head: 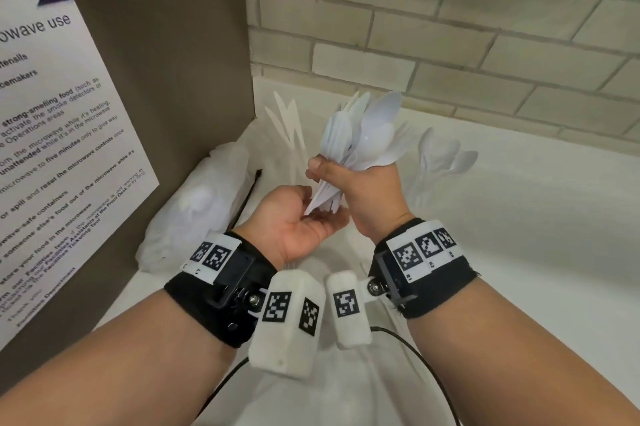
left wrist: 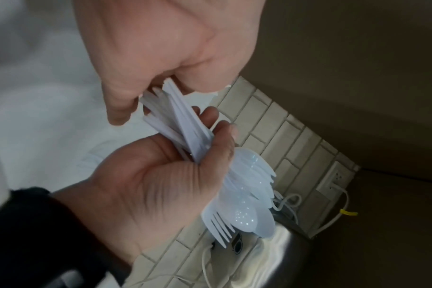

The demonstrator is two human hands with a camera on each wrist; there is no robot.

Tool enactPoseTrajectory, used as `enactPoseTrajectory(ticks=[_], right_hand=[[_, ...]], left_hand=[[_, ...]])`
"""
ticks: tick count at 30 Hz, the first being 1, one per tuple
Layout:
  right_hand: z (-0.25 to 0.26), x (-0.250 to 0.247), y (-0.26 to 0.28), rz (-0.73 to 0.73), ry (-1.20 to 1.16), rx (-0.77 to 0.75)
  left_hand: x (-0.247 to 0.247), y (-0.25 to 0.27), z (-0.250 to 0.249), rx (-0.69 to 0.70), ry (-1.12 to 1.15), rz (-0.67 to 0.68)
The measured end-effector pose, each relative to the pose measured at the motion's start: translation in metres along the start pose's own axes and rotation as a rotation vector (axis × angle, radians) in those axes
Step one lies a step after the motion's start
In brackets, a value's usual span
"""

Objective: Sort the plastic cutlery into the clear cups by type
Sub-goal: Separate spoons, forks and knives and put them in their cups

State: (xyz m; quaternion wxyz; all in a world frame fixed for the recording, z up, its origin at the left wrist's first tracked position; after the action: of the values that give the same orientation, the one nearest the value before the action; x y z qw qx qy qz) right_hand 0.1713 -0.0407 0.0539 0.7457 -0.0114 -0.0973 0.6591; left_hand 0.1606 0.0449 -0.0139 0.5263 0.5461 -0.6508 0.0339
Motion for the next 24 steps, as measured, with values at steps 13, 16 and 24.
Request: enactPoseTrajectory(ticks=[13, 16, 24], right_hand=[[-0.007, 0.021, 0.005, 0.108, 0.765, -0.204], [-0.001, 0.031, 0.01, 0.126, 1.03, -0.304], [-0.011, 0.022, 0.016, 0.099, 0.799, -0.108]], left_hand=[[0.032, 0.028, -0.041, 0.607, -0.697, 0.177], [0.029, 0.027, -0.045, 0.64, -0.664, 0.12], [0.03, 0.031, -0.05, 0.694, -0.626, 0.093]])
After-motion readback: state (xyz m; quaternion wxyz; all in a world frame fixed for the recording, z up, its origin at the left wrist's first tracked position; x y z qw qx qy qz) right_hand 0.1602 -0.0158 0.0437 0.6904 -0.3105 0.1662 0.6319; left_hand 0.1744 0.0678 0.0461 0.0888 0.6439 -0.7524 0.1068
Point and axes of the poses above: each hand's wrist, its own y-axis away from the middle knuckle, its own x-axis out of the palm, z = x × y, the point moved 8 cm from there along -y, towards the middle knuckle, and after that the axes turned 1 degree about -x, right-handed, at the moved point
